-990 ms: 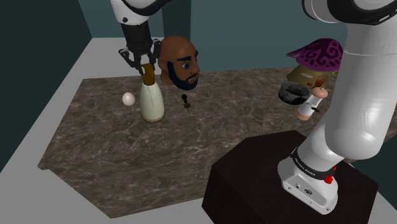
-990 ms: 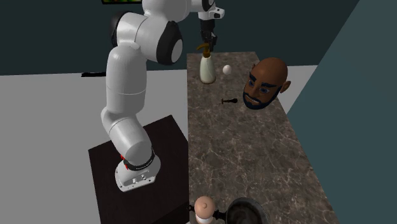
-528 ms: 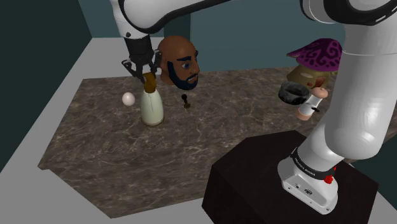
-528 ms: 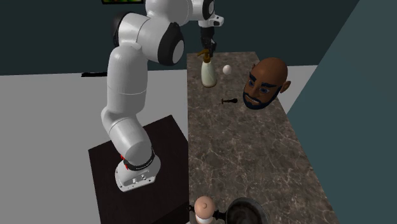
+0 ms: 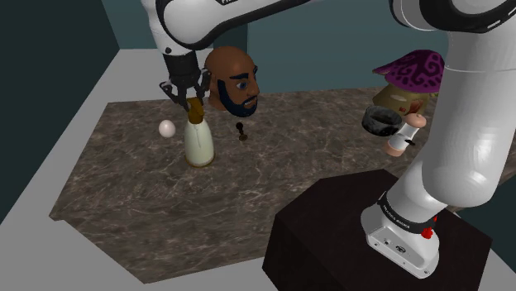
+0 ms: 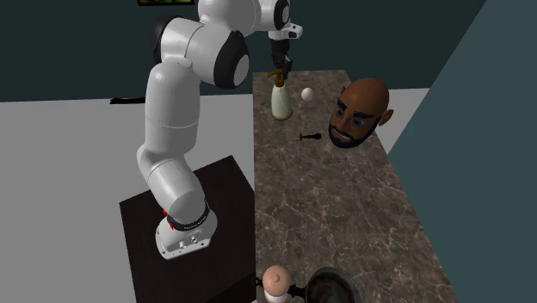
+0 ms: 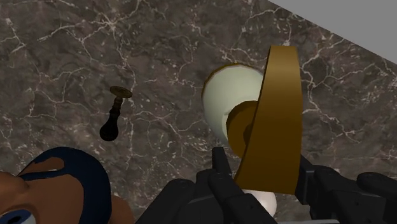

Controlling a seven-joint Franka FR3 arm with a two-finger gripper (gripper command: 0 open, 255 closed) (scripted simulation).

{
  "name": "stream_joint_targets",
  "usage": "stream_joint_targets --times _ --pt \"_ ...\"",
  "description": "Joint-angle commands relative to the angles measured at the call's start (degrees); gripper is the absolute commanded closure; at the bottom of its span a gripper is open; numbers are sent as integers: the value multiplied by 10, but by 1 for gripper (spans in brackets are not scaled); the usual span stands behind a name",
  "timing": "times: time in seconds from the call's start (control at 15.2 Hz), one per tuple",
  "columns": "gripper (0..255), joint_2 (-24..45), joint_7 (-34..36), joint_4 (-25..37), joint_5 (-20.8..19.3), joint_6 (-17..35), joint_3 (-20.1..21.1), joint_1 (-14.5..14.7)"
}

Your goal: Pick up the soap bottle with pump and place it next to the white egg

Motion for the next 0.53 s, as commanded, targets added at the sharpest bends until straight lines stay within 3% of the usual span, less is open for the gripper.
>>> stream_joint_targets --times 0.0,0.07,0.46 --pt "255 0 0 0 0 0 0 0" --pt "0 0 0 0 0 0 0 0" --pt "0 -4 -2 14 3 -17 2 2"
